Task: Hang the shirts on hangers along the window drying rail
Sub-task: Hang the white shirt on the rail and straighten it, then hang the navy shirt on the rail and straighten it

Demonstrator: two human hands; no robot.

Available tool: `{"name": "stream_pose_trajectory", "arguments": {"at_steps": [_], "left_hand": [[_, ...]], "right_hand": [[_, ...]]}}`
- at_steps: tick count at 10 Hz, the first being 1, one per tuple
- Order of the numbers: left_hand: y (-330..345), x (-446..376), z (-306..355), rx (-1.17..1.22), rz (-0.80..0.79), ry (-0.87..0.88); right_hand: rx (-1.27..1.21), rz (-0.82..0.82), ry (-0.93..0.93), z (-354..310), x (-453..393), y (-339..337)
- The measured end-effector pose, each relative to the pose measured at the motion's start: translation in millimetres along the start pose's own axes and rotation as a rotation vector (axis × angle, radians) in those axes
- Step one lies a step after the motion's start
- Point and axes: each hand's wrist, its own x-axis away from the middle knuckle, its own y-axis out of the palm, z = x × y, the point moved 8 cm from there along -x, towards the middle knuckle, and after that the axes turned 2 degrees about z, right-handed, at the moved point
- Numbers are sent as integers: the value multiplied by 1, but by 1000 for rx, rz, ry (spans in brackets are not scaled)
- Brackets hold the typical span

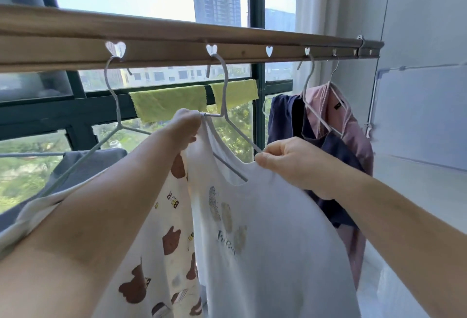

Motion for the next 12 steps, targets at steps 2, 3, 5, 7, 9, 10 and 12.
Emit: {"name": "stream_pose_trajectory", "arguments": {"at_steps": [2,3,5,7,9,10,12], "left_hand": [[-3,41,32,166,111,108],[-5,38,24,175,141,127],[3,61,29,-17,212,312],[-10,65,31,-286,394,205],[-19,85,44,-731,639,177],[-17,105,58,-948,784,192],[15,142,91,-1212,914,337]], "right_hand": [[-32,-8,-80,-9,-5,22],[-47,-18,-131,-13,-11,31],[-18,-70,-252,-25,-22,50],[162,4,-408,-28,-28,8],[469,258,-485,-4,-41,-64],[572,270,-414,24,-51,-91],[519,81,-237,87,-74,-109]]}}
